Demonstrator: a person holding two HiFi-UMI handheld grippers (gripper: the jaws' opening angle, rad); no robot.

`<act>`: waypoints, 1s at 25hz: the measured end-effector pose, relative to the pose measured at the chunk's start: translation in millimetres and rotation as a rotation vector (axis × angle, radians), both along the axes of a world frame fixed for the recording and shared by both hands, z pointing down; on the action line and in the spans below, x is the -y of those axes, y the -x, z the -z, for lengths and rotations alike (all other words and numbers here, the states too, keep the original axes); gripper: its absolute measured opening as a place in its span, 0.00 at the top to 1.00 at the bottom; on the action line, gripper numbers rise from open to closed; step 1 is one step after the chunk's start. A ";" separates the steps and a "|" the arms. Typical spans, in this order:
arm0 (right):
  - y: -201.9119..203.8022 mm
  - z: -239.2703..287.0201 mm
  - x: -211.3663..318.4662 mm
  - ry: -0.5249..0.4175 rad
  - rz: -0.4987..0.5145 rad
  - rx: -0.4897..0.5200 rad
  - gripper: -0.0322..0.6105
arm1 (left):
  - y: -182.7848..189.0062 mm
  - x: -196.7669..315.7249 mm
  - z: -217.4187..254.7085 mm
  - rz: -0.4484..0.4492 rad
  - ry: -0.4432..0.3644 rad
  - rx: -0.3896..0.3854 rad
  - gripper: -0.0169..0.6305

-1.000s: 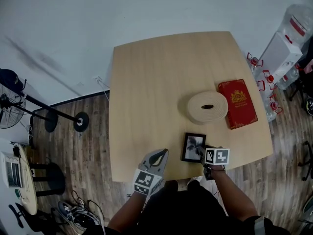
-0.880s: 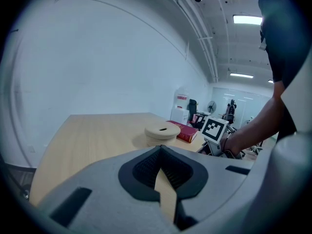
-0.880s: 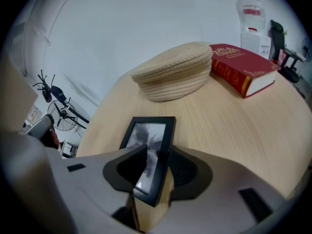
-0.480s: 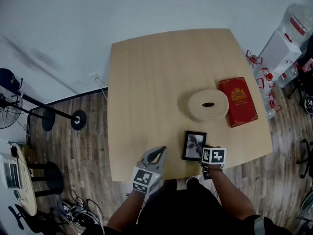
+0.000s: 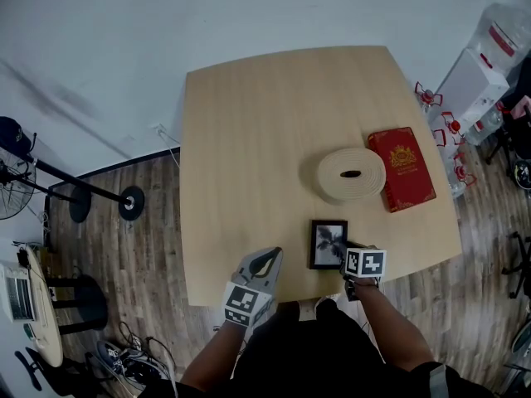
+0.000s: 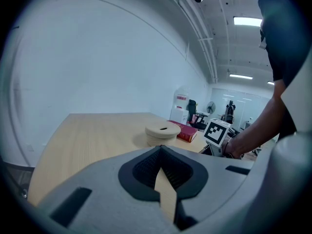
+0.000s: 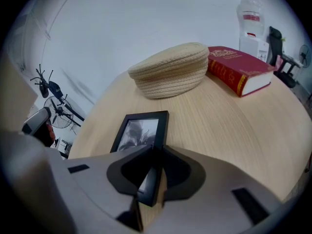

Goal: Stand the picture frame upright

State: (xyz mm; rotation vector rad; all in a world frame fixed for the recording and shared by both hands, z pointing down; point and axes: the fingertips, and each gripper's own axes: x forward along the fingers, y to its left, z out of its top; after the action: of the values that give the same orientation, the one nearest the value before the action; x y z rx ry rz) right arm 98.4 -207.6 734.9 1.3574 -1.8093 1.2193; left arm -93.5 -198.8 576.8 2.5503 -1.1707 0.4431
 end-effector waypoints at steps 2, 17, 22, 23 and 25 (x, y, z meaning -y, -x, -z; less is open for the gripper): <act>1.2 5.1 4.0 -0.033 0.033 -0.017 0.84 | -0.7 -0.1 1.1 0.002 -0.003 0.000 0.97; -4.7 83.8 21.5 -0.379 0.164 -0.086 0.84 | -13.0 -5.9 5.8 0.005 -0.005 -0.003 0.97; -21.1 107.4 33.4 -0.470 0.131 -0.052 0.84 | -21.4 -7.3 8.0 0.000 -0.014 0.000 0.97; -24.2 110.4 35.4 -0.484 0.123 -0.045 0.84 | -22.3 -7.9 8.3 -0.001 -0.016 0.001 0.97; -30.2 114.9 38.7 -0.507 0.109 -0.032 0.84 | -23.4 -10.0 9.0 0.000 -0.016 0.002 0.97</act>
State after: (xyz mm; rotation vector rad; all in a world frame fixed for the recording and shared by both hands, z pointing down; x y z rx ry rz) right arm 128.6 -246.3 620.0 1.5002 -2.2313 0.6986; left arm -70.1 -188.8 567.8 2.5640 -1.1799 0.4380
